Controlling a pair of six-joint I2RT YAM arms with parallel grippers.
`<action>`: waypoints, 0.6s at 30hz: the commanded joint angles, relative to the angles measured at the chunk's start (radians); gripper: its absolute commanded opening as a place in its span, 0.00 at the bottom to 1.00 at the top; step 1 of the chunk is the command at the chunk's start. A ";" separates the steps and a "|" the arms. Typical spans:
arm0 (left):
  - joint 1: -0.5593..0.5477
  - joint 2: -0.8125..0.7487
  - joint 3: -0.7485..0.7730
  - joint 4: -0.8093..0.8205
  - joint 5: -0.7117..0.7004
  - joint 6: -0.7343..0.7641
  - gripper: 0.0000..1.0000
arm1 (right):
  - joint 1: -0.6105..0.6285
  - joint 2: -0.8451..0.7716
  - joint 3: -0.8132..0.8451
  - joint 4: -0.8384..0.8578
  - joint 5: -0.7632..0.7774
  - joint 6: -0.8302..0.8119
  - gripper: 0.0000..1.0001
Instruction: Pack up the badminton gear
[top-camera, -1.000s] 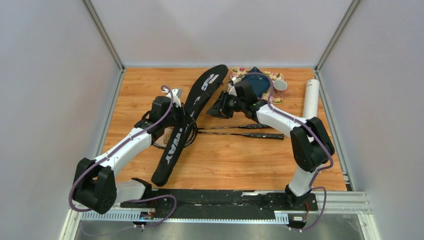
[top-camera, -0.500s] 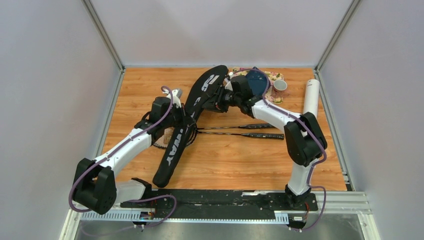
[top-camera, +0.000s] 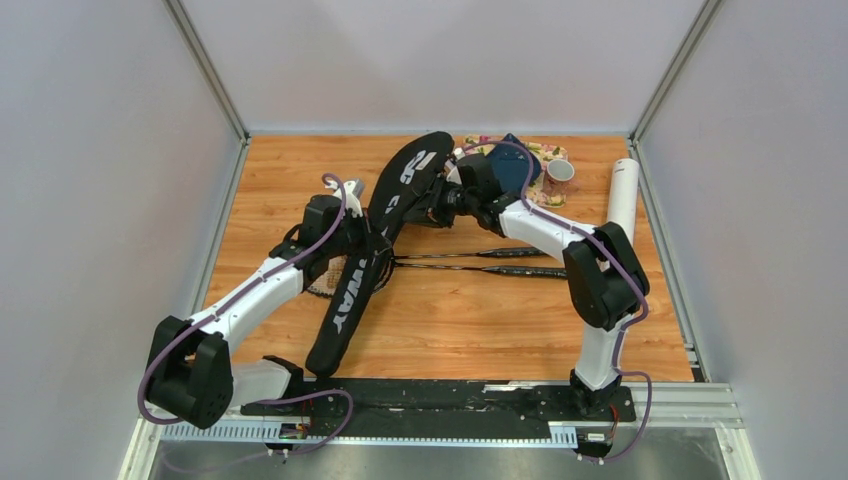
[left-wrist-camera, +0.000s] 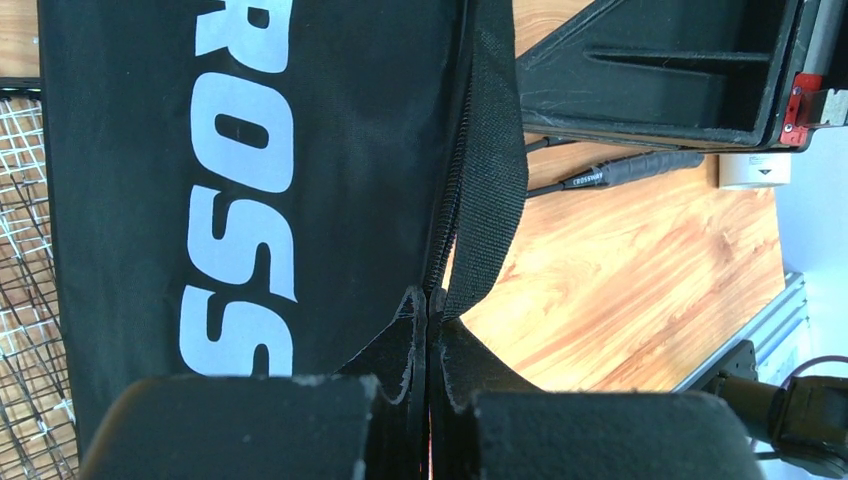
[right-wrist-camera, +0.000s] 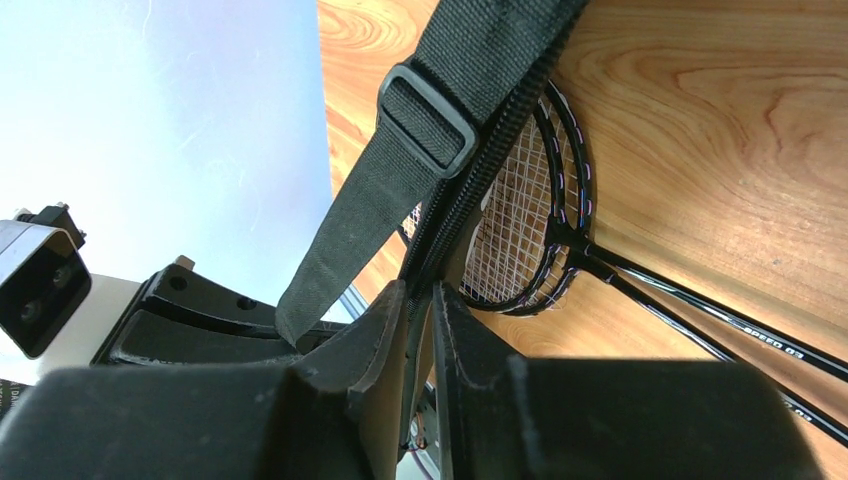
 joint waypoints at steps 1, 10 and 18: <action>0.005 -0.016 0.013 0.071 0.027 -0.025 0.00 | 0.013 -0.013 -0.007 0.029 0.005 0.004 0.18; 0.004 -0.017 0.007 0.098 0.052 -0.051 0.00 | 0.033 0.010 0.001 0.031 0.019 0.022 0.17; 0.004 -0.024 -0.003 0.101 0.063 -0.068 0.00 | 0.051 0.027 0.015 0.023 0.080 0.074 0.18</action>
